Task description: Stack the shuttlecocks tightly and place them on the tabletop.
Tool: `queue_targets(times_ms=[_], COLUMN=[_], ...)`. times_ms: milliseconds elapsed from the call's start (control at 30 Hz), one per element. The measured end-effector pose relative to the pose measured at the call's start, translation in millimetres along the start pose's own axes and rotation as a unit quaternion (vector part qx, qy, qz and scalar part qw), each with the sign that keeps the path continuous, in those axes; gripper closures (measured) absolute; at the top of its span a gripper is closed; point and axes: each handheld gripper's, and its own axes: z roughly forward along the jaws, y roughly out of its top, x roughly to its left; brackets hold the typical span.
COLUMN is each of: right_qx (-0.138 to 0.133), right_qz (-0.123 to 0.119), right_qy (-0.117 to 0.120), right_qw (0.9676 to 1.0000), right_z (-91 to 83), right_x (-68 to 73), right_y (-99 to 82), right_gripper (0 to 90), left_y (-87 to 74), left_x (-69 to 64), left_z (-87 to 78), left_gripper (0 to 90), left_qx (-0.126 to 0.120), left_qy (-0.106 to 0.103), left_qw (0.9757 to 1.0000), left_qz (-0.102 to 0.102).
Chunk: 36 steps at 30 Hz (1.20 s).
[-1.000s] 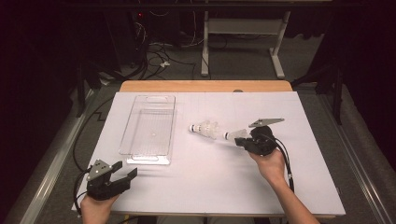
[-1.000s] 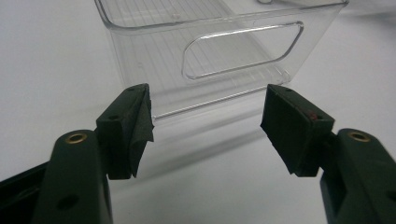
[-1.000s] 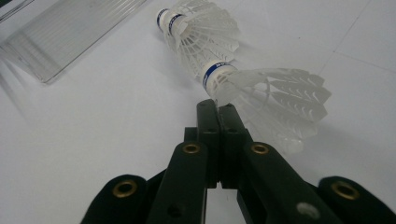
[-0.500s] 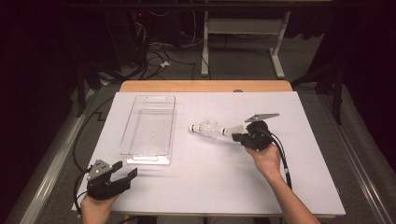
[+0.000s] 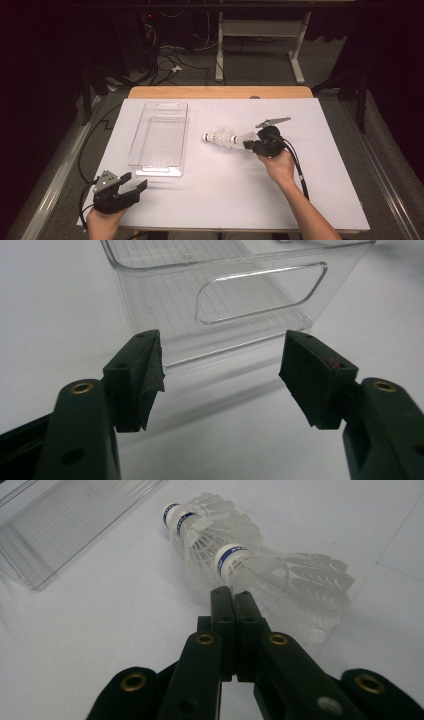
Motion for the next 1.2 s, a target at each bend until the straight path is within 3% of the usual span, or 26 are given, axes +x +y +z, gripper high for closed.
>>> queue_targets(times_ms=[333,1200], right_qx=[0.008,0.010], right_qz=[-0.001,-0.008], right_qy=[0.011,0.026], right_qw=[0.9999,0.9996], right_z=[15.2,34.7], right_x=[3.9,12.5], right_y=[3.8,13.6], right_gripper=[90.0,90.0], left_y=[-0.1,0.1], left_x=[-0.4,-1.2], left_z=[-0.2,0.9], left_gripper=[34.2,34.2], left_qx=[0.000,0.004], left_qy=[0.000,-0.002], left_qw=[1.0000,1.0000], left_qz=[0.000,0.002])
